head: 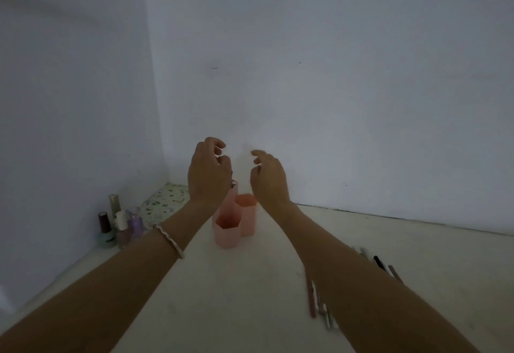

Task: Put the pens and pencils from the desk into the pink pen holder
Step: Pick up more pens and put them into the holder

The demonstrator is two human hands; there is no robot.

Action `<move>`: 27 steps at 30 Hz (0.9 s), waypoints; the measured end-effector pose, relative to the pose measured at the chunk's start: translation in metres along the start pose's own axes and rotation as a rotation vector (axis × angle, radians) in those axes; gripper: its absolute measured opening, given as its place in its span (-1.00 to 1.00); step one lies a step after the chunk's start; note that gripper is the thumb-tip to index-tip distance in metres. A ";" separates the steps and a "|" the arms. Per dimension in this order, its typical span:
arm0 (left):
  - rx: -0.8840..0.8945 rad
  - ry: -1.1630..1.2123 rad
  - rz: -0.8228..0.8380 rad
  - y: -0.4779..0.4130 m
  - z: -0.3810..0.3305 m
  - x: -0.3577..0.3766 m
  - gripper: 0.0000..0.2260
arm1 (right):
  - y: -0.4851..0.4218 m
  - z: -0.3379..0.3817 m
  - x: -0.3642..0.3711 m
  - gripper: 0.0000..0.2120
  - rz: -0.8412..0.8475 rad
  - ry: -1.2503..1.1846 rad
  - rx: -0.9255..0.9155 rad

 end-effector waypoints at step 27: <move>-0.296 -0.475 1.000 0.206 -0.020 0.107 -0.81 | 0.035 -0.106 -0.126 -0.74 0.107 0.101 0.279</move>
Point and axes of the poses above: each hand's wrist, its own y-axis away from the middle knuckle, its own x-axis out of the palm, z = x × y, the point moved 5 cm from there along -y, towards the middle knuckle, and after that the axes turned 12 degrees about -z, right-handed, at the moved point
